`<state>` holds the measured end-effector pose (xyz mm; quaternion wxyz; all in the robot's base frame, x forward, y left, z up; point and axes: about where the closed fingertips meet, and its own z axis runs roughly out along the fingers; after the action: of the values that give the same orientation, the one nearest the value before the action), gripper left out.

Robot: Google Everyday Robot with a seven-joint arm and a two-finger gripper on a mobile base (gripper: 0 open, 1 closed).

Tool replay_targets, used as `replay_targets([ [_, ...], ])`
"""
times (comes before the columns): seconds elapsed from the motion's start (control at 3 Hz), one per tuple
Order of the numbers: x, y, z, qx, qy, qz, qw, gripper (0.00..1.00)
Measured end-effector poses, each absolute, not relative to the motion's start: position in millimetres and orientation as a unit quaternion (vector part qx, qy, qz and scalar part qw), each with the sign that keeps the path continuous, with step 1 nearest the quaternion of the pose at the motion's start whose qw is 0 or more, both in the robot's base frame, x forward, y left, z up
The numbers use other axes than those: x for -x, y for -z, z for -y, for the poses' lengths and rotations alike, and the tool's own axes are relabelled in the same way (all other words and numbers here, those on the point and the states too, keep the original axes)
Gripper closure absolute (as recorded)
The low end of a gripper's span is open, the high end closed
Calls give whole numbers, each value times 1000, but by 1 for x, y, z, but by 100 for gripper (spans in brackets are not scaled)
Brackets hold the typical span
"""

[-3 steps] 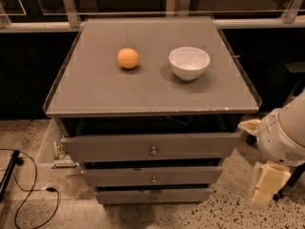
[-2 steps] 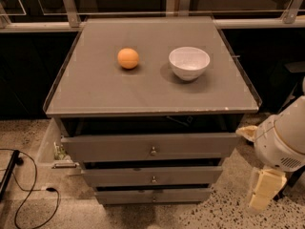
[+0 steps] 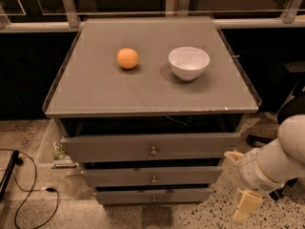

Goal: Open middle drawer

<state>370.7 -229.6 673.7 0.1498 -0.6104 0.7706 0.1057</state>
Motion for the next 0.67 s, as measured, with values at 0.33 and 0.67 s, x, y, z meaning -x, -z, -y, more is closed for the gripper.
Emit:
replay_targets([
  [0.33,-391,-629,231,608,-103,-764,191,0],
  [0.67,-399,-624,232,606,-95,-763,201,0],
])
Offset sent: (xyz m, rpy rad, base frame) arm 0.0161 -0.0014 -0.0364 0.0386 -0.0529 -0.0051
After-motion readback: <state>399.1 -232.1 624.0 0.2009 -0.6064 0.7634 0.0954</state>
